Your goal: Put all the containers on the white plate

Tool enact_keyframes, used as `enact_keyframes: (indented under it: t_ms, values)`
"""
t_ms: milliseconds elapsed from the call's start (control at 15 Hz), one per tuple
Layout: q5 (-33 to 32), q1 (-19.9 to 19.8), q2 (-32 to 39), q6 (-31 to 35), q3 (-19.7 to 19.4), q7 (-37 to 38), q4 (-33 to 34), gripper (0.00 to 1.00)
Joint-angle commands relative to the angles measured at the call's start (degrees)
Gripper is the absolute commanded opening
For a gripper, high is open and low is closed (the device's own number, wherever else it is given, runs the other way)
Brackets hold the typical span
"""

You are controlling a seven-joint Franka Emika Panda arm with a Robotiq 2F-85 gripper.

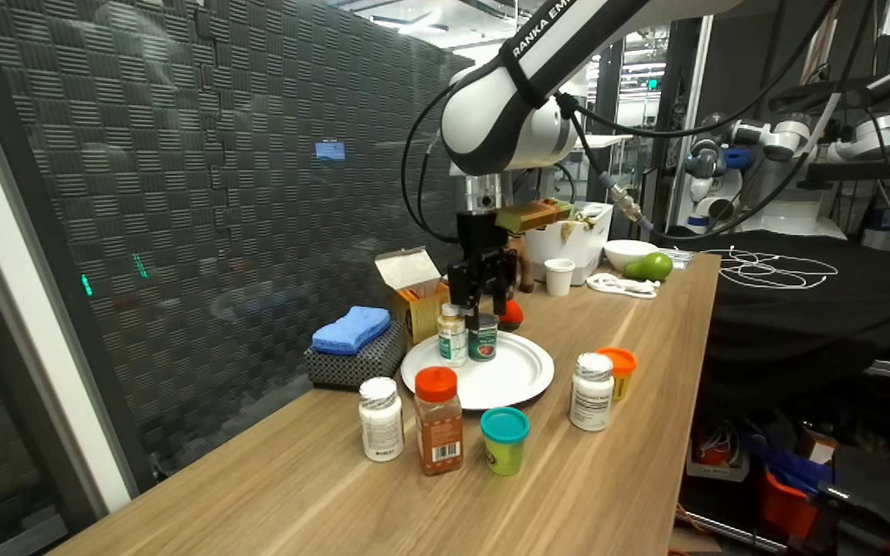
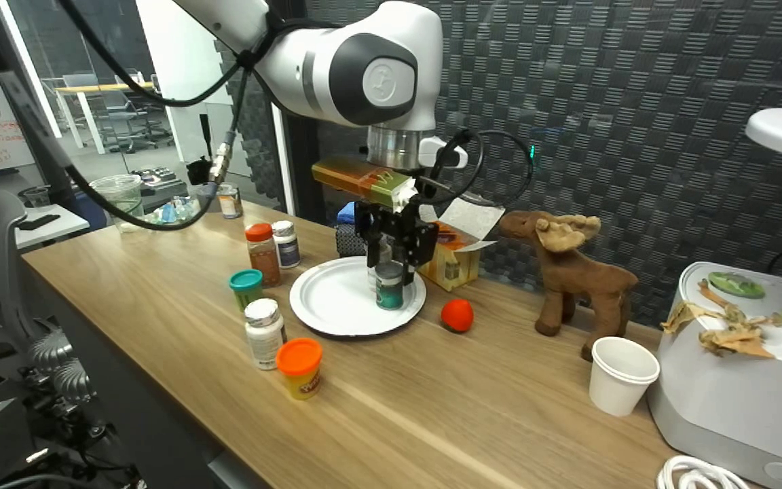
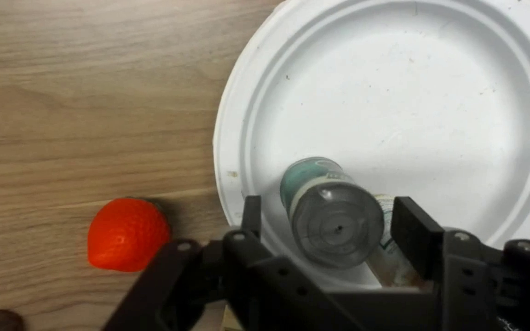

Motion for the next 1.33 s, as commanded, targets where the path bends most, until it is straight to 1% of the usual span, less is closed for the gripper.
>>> enact_keyframes:
  t_ms: [0,267,333,467,600,667,800,933,1067,1133,1267]
  values:
    - [0.93,-1.24,-1.5,0.73,1.02,-2.02,-0.48,1.0]
    - [0.47,-1.18,-5.55,3.81,0.9,-2.64,-4.65,1.0]
    - [0.08,-1.01,-6.75,3.73,0.7,-2.44,-6.0,1.0]
    - [0.22,-0.83,-9.27,2.93,0.37,-1.09,-8.8,1.0]
    - [1.51,-0.82,-12.49,-0.09,0.24,1.24,-12.19,1.0]
    - [3.18,-1.03,-14.15,-2.56,0.4,2.57,-13.85,1.0]
    - [6.52,-1.2,-17.4,-3.27,0.42,4.98,-17.92,1.0]
    - [9.61,-1.13,-20.25,-2.03,0.29,6.69,-21.92,1.0]
    - [11.25,-0.75,-22.53,-0.2,0.06,8.76,-25.37,1.0]
    - [11.6,-0.55,-23.4,0.65,-0.05,10.17,-26.79,1.0]
    - [10.11,-0.08,-24.81,4.06,-0.32,13.95,-29.92,1.0]
